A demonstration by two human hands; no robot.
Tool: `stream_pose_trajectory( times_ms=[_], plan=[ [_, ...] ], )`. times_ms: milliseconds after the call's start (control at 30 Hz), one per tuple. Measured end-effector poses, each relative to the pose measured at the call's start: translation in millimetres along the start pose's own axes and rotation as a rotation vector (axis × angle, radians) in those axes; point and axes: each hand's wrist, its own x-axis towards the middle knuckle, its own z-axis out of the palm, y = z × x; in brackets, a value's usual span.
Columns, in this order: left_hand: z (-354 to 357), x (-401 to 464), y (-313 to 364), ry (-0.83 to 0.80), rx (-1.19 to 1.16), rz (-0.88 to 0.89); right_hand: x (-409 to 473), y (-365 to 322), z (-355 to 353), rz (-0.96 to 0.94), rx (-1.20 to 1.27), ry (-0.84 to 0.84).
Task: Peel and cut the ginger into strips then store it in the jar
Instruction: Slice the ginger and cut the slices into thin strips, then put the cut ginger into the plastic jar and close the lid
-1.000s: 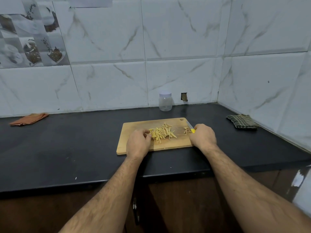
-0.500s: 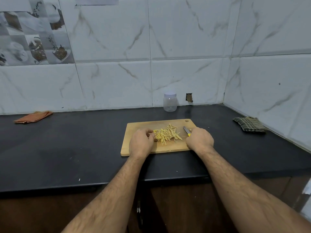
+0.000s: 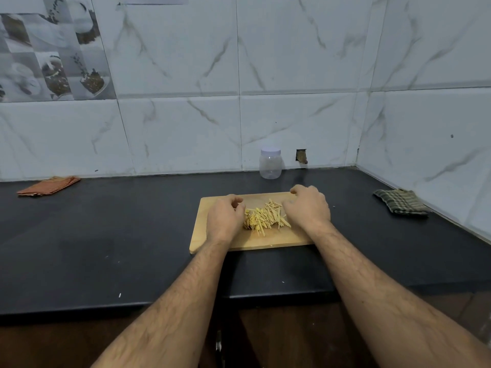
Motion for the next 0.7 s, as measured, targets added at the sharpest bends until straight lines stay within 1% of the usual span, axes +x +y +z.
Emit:
stream_pose_trajectory(
  times_ms=[100, 200, 333, 533, 633, 700],
  plan=[
    [1.3, 16.6, 9.4, 0.018, -0.079, -0.005, 19.9, -8.1, 6.3, 0.007, 0.217, -0.036],
    [9.0, 39.5, 20.8, 0.011, -0.19, -0.04, 40.9, -16.6, 13.1, 0.012, 0.369, -0.076],
    [28.0, 75.2, 28.7, -0.019, -0.295, -0.066, 77.4, -18.7, 31.8, 0.051, 0.466, -0.103],
    [67.4, 153.2, 31.1, -0.134, -0.507, -0.163, 155.7, -5.5, 60.3, 0.145, 0.645, -0.115],
    [85.9, 184.4, 34.1, -0.161, -0.548, -0.197, 196.8, 1.7, 75.2, 0.179, 0.725, -0.128],
    [97.5, 203.1, 37.8, -0.214, -0.537, -0.193, 220.3, 3.3, 84.5, 0.182, 0.758, -0.142]
  ],
)
